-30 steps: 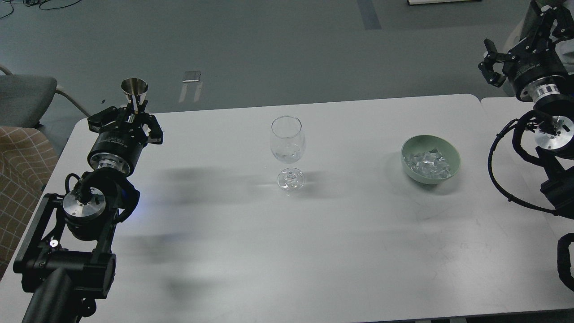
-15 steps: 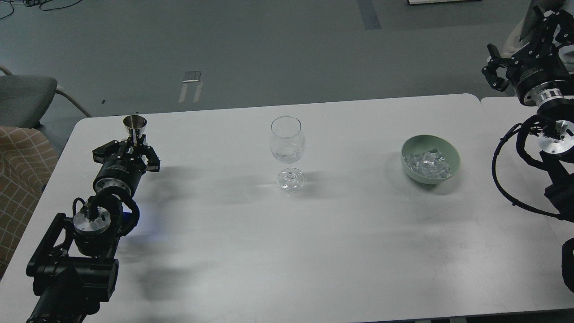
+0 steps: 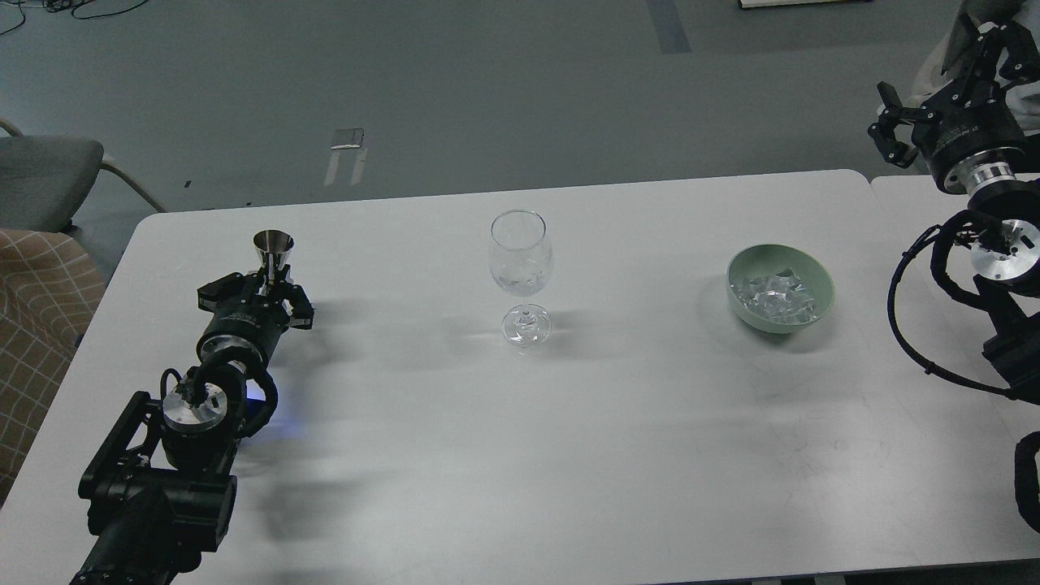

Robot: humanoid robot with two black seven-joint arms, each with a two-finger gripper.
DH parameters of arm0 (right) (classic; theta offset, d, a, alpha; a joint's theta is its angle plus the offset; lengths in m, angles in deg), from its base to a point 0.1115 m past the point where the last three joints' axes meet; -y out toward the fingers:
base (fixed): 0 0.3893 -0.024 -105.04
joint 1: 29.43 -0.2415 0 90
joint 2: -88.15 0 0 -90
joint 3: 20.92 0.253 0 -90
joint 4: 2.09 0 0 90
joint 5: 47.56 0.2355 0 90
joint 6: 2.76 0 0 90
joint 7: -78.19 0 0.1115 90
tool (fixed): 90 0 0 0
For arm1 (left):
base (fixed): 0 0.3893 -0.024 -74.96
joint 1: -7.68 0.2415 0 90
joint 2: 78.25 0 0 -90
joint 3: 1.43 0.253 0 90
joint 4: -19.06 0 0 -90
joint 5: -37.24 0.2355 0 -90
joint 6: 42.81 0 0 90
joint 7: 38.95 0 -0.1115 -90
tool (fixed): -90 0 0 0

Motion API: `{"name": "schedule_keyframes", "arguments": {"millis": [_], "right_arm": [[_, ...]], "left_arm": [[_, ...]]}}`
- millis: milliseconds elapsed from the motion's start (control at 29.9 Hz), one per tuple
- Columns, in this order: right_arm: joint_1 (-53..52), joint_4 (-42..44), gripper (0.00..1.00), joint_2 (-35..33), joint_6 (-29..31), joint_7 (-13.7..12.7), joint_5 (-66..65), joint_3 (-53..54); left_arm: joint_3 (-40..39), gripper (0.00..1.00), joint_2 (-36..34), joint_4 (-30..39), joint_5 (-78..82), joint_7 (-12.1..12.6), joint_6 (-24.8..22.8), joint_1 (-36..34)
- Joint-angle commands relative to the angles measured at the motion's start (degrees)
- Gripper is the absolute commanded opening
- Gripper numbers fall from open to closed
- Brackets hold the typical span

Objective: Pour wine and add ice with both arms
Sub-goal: 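Lower the jigger to its original spot and open the left gripper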

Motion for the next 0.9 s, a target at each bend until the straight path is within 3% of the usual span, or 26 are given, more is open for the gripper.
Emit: {"name": "schedule_keyframes", "arguments": {"millis": [0, 201, 502, 635, 869], "right_arm": [[0.1, -0.1, 1.00, -0.1, 0.0, 0.0, 0.1, 0.0], [0.2, -0.1, 1.00, 0.2, 0.0, 0.1, 0.1, 0.0], [0.1, -0.2, 1.00, 0.1, 0.0, 0.0, 0.0, 0.0], [0.1, -0.2, 1.00, 0.0, 0.0, 0.0, 0.0, 0.0], [0.1, -0.2, 1.00, 0.0, 0.0, 0.1, 0.1, 0.1]], "left_arm": [[0.0, 0.39, 0.1, 0.0, 0.1, 0.0, -0.1, 0.0], [0.0, 0.57, 0.0, 0.0, 0.1, -0.1, 0.0, 0.0], [0.0, 0.60, 0.0, 1.1, 0.1, 0.0, -0.1, -0.3], [0.0, 0.77, -0.1, 4.0, 0.1, 0.5, -0.2, -0.3], [0.1, 0.82, -0.3, 9.2, 0.2, 0.2, 0.1, 0.7]]}}
